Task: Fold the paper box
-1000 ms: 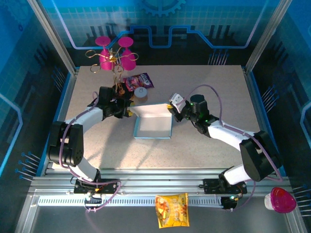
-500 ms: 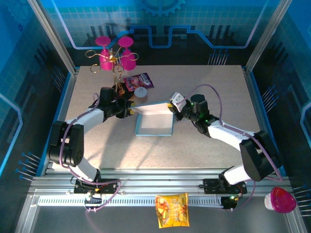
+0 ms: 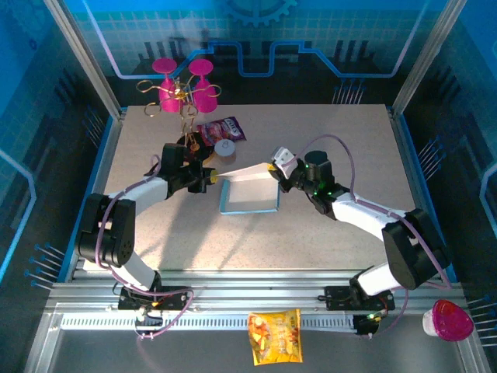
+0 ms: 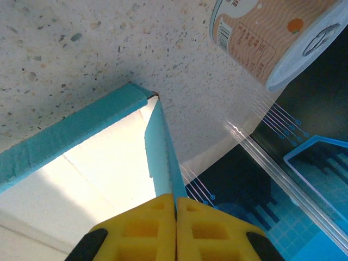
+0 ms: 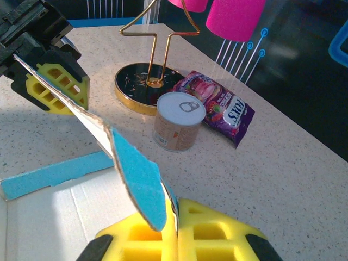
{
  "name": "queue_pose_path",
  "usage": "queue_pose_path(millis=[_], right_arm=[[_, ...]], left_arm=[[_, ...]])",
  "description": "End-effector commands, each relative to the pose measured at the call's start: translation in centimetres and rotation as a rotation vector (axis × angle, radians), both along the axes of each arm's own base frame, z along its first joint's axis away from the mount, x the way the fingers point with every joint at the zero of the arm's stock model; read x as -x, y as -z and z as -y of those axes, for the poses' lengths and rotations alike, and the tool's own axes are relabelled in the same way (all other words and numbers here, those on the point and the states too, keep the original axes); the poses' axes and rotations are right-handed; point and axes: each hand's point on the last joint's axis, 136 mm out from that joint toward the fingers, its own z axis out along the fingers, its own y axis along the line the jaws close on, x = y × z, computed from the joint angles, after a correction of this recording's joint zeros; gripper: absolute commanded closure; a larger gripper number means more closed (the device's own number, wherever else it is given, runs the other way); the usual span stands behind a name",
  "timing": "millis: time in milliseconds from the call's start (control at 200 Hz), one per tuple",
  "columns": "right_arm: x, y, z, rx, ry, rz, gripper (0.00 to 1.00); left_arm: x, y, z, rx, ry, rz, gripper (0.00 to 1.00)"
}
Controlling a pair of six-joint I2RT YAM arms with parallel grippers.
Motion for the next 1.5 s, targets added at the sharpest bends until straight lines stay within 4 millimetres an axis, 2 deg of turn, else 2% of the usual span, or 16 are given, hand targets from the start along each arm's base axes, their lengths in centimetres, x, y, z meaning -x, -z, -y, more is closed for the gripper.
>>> queue_pose_path(millis=[0,80,250,290,460,550,645,655,790,991,1181,1496], right_arm=[[0.8,0.8,-0.6,-0.023,0.001,-0.06,0.85],[0.7,-0.7,0.1,-0.059,0.05,-0.059,0.63],[2.3,-4.1,2.6,-0.167,0.159,-0.111,0.38],[2.9,-5.2,3.3,-0.218,0.183,-0.126,0.36],[5.5,-7.1,5.9,-0.422,0.273,-0.319,0.34],[5.1,-7.2,7.8,-0.492,0.415,-0.439,0.32],[3.9,-6.4,9.4,-0.575,0.558,-0.621,0.35],[3.6,-7.0,9.4,-0.592,0.567,-0.633,0.35],[1.9,-5.9,8.3,-0.635,0.673,-0.923,0.4],[1.4,-3.8,6.3,-0.582,0.804,-1.27,0.44],[1.9,-2.8,4.0,-0.602,0.794,-1.421,0.44],[2.4,-0.7,2.0,-0.646,0.779,-1.517,0.46]], left_arm=[[0.3,-3.7,1.8,0.029,0.072,0.103,1.0],[0.5,-4.0,1.5,-0.004,0.08,0.099,1.0],[0.9,-4.1,0.9,-0.043,0.07,0.087,1.0],[0.9,-4.1,0.8,-0.052,0.068,0.085,1.0],[0.8,-4.1,0.5,-0.081,0.063,0.085,1.0],[0.6,-4.3,0.4,-0.101,0.072,0.088,1.0],[0.4,-4.8,0.4,-0.12,0.089,0.099,1.0],[0.4,-4.8,0.4,-0.122,0.089,0.099,1.0],[0.5,-5.1,0.5,-0.138,0.103,0.104,1.0],[0.8,-5.0,0.5,-0.143,0.105,0.109,1.0],[0.7,-5.4,0.4,-0.143,0.096,0.119,1.0],[0.4,-5.5,0.5,-0.14,0.097,0.126,1.0]])
